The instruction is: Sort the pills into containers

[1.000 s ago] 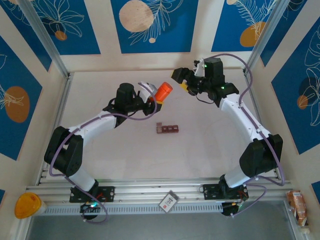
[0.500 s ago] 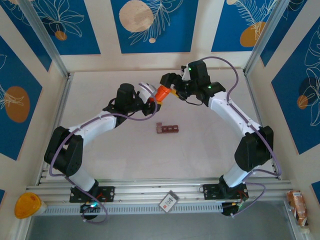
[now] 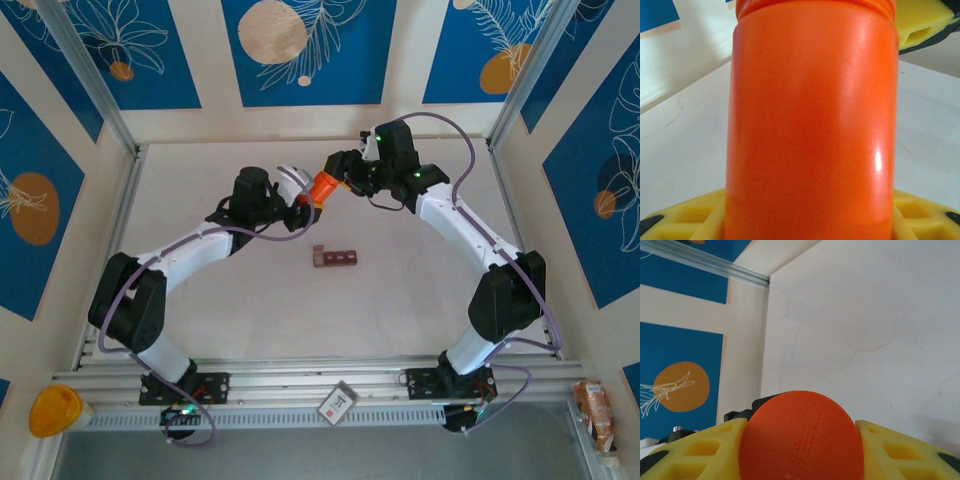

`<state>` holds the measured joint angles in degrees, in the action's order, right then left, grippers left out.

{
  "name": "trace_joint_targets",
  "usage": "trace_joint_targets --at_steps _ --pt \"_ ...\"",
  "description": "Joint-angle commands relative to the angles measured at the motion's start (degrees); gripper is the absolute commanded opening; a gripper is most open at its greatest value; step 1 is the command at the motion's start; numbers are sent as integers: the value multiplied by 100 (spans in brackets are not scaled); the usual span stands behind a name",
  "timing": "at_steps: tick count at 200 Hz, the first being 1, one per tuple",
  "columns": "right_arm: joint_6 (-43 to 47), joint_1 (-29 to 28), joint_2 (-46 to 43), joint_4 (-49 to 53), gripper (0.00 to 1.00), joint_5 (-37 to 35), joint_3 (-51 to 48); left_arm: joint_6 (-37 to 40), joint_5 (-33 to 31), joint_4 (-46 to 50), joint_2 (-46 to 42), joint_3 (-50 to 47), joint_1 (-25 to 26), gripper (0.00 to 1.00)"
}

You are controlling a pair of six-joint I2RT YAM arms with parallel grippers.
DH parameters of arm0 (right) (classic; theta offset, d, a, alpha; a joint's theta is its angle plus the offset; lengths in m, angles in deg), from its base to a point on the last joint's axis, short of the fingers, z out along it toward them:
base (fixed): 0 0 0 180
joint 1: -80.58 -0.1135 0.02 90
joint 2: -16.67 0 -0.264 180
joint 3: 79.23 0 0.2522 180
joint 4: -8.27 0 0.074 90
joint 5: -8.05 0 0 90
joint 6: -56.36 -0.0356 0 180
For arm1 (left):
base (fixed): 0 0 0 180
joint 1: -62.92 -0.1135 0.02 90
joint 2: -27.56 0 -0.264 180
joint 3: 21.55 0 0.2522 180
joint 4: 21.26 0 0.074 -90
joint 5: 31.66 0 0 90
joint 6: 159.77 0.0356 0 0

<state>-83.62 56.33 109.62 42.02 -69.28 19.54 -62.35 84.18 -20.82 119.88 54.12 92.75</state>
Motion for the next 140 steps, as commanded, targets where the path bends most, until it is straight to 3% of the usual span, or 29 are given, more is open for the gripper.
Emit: trace_joint_targets --at_steps 1,30,55,75,111,140 --pt "703 124 110 -635 46 815 -109 -122 265 -260 -94 135 54 0" --pt "2009 421 230 -1338 48 2427 -310 -722 1116 -632 -152 159 -66 0" --pt "2298 619 272 -1582 48 3181 -399 -1406 1779 -1090 -128 175 -117 0" --pt "2221 648 282 -1521 53 3123 -310 -1540 1844 -1146 -108 181 -117 0" --pt "1566 703 92 -1212 84 2368 -146 -989 1238 -628 -121 171 -119 0" --pt "854 725 -93 -632 89 1377 -27 -451 493 -359 -167 99 -89 0"
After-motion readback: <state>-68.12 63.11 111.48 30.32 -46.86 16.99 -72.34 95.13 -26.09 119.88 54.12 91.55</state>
